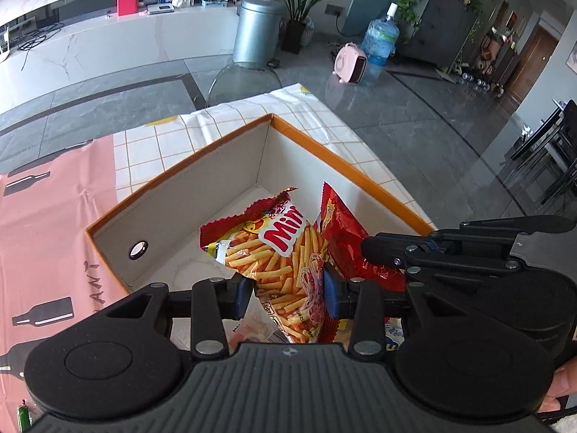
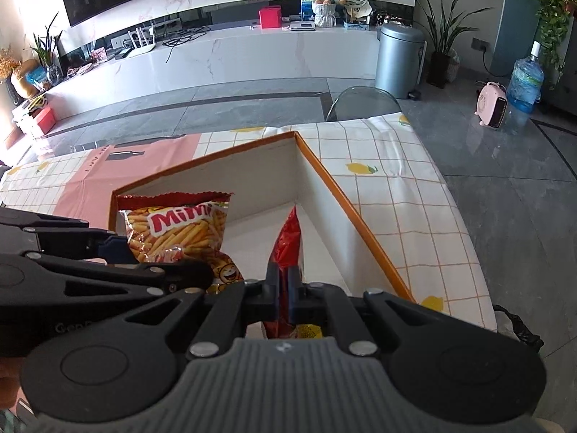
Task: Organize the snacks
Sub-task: 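Carry both bags into the orange box and open both tools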
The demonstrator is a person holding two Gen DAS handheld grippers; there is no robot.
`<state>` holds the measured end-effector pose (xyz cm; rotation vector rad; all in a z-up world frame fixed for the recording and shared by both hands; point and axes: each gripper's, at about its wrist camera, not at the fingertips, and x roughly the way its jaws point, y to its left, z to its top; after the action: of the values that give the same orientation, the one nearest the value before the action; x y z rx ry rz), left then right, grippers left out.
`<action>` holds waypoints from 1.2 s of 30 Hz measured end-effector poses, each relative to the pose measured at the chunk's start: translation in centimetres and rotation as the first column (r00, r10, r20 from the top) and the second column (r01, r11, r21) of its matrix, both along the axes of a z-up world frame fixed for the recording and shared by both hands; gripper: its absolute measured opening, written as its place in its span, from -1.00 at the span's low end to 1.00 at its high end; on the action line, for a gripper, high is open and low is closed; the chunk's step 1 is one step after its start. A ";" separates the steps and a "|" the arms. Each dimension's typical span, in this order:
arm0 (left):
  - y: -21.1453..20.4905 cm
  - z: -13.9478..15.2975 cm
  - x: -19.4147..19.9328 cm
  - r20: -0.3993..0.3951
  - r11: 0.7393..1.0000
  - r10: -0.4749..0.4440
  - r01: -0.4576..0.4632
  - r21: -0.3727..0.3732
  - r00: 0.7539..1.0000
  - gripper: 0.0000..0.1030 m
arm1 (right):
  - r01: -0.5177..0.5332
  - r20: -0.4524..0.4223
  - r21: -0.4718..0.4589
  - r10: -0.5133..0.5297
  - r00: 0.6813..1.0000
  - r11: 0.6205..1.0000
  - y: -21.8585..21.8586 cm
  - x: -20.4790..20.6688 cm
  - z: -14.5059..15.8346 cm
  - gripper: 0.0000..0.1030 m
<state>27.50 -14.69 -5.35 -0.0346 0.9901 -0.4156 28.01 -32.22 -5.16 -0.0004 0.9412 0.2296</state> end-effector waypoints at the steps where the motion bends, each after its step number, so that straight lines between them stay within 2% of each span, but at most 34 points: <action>1: -0.1 -0.3 0.2 -0.005 1.000 -0.003 0.003 0.009 1.000 -0.14 | 0.000 -0.007 0.004 0.000 1.000 1.000 -0.1 0.3 -0.4 -1.00; 8: -1.4 -1.6 0.9 -0.039 0.996 -0.028 0.031 0.082 0.999 -0.14 | -0.012 -0.042 0.015 0.013 0.999 1.000 -0.4 2.0 -2.7 -1.00; 20: -1.8 -2.6 0.9 -0.073 0.987 -0.029 0.041 0.157 0.997 -0.11 | -0.034 -0.044 -0.019 0.034 0.998 0.999 0.4 2.8 -2.9 -1.00; 21: -1.8 -2.6 0.9 -0.069 0.986 -0.028 0.039 0.161 0.997 -0.10 | -0.034 -0.047 -0.020 0.033 0.998 0.999 0.4 2.9 -2.9 -1.00; 22: -1.7 -2.4 0.8 -0.060 0.986 -0.027 0.037 0.165 0.998 0.00 | -0.034 -0.050 -0.023 0.033 0.998 0.999 0.5 2.9 -2.8 -0.99; 23: -1.7 -2.2 0.7 -0.052 0.985 -0.028 0.037 0.168 0.998 0.03 | -0.032 -0.054 -0.027 0.030 0.998 0.999 0.5 2.9 -2.8 -0.94; 25: -1.4 -1.8 0.5 -0.040 0.984 -0.018 0.024 0.176 0.999 0.22 | -0.020 -0.059 -0.033 0.018 0.998 0.999 0.5 2.9 -2.7 -0.90; 28: -0.9 -1.2 0.1 -0.028 0.985 -0.009 0.014 0.169 1.000 0.29 | -0.007 -0.078 -0.026 0.005 0.997 1.000 0.3 2.9 -2.5 -0.85; 32: -0.3 -0.3 -0.5 -0.013 0.987 -0.001 0.003 0.162 1.000 0.33 | 0.010 -0.074 -0.035 -0.012 0.997 0.999 0.2 2.4 -1.8 -0.46; 36: 0.0 1.0 -1.3 0.016 0.988 0.007 -0.009 0.152 1.000 0.42 | 0.027 -0.065 -0.030 -0.029 0.997 0.999 0.1 1.7 -0.7 -0.25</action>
<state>26.25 -14.64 -4.33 0.1020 1.0039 -0.3315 29.70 -32.16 -5.87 -0.0066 1.0086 0.1906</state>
